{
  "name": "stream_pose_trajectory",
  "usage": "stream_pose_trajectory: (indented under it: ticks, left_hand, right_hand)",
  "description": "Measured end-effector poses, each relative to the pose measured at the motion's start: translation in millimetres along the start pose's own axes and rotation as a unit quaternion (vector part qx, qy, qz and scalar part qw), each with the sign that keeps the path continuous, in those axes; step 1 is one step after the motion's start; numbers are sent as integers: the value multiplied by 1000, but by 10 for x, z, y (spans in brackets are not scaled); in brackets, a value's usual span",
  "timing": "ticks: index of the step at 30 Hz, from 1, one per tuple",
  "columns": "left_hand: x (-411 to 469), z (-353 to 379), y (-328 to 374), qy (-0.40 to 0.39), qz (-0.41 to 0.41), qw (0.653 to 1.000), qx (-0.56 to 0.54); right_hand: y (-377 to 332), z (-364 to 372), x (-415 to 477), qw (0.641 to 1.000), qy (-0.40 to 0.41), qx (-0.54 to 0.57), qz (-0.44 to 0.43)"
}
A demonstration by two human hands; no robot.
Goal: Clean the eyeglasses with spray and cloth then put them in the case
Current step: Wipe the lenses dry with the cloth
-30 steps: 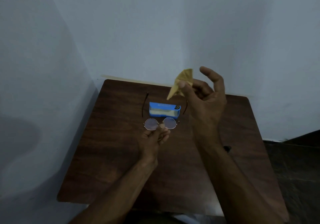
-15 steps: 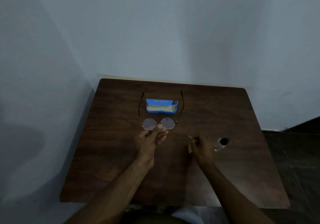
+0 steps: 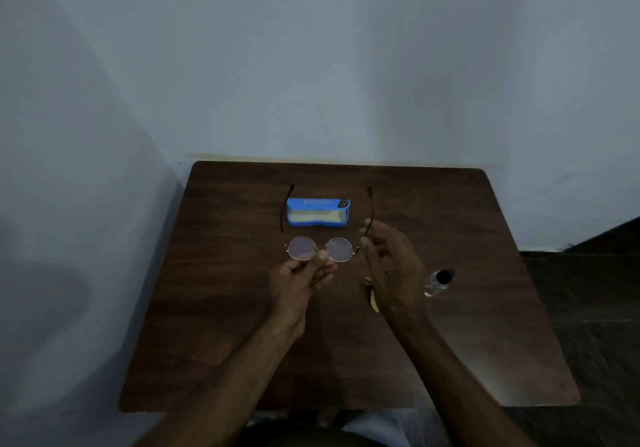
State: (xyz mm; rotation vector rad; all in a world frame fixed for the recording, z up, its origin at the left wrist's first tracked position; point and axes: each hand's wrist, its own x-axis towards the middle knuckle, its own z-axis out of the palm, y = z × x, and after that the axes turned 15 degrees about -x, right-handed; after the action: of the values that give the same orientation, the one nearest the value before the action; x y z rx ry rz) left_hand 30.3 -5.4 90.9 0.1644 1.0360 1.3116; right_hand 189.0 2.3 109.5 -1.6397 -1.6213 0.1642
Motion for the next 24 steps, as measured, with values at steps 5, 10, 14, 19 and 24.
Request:
stream_pose_trajectory:
  ticks: [5,10,14,19,24]
  left_hand:
    - [-41,20,8,1,10,1000,10]
    - [-89,12,60,-13,16,1000,9]
    - [-136,16,115,-30,28,998,38]
    - [-134,-29,145,-29,44,997,56]
    - [-134,-70,123,-28,39,998,46]
  right_hand:
    - [-63,69,30,998,-30,-40,-48]
    - [-32,51,101,962,-72,-133,-228]
    - [3,89,84,938,-95,-169,-287]
    - [-45,40,76,924,-127,-181,-312]
    - [-241,-40,177,939,-66,-174,-288]
